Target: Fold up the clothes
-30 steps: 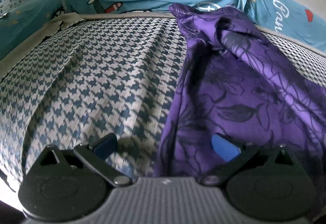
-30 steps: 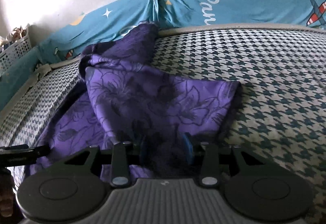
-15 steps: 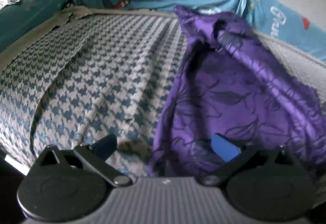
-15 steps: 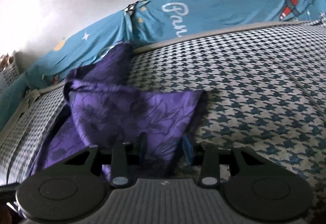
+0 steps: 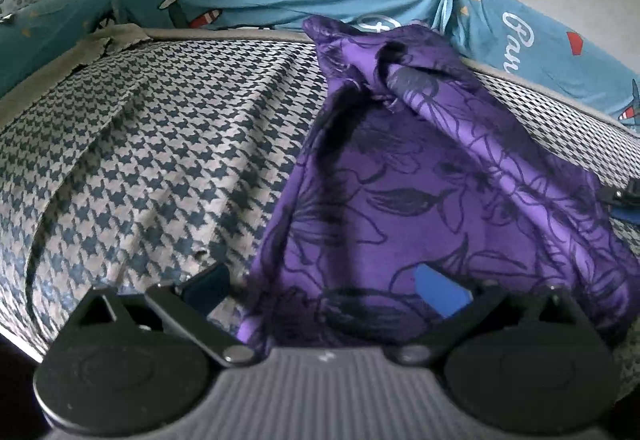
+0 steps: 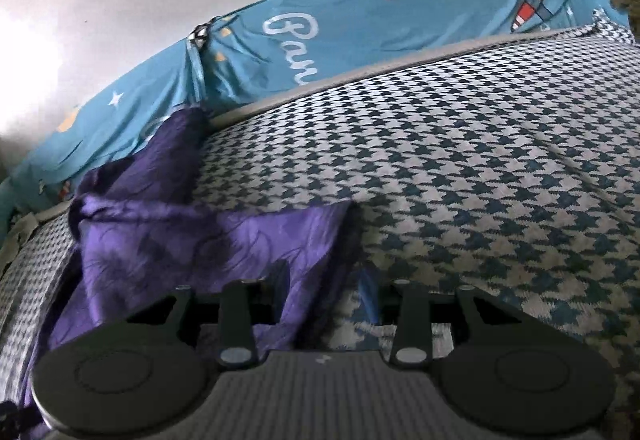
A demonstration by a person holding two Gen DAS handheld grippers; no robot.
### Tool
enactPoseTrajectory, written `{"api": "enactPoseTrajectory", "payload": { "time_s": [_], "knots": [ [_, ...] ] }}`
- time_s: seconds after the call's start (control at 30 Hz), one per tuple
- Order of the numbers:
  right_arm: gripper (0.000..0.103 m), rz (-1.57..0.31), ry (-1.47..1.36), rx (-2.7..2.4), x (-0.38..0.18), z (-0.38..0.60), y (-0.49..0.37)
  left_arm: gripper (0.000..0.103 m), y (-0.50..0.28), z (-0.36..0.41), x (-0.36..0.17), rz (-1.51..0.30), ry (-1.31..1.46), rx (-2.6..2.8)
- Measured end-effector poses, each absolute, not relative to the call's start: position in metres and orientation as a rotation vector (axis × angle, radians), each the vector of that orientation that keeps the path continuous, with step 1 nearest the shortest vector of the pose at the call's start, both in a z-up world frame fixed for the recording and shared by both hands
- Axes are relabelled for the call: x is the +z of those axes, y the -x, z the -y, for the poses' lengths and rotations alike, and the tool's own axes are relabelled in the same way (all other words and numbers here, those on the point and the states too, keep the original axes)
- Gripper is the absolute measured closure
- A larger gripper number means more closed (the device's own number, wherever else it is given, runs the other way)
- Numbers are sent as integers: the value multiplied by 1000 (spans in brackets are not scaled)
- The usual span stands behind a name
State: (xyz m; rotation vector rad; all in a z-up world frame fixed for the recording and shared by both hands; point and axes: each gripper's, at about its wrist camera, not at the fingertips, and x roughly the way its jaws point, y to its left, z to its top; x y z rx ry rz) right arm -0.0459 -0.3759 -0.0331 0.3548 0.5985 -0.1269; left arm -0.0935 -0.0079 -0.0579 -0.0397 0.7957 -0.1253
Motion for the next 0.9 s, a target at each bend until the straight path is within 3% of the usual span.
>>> {"api": "enactPoseTrajectory", "payload": {
  "time_s": [0.3, 0.57, 0.9],
  "knots": [
    [65, -589, -270, -113, -38, 370, 31, 0, 91, 14, -60, -801, 36, -125],
    [88, -592, -239, -85, -38, 366, 24, 0, 90, 16, -62, -801, 28, -123],
    [91, -506, -268, 15, -5, 351, 45, 0, 87, 7, -60, -795, 68, -88]
  ]
}}
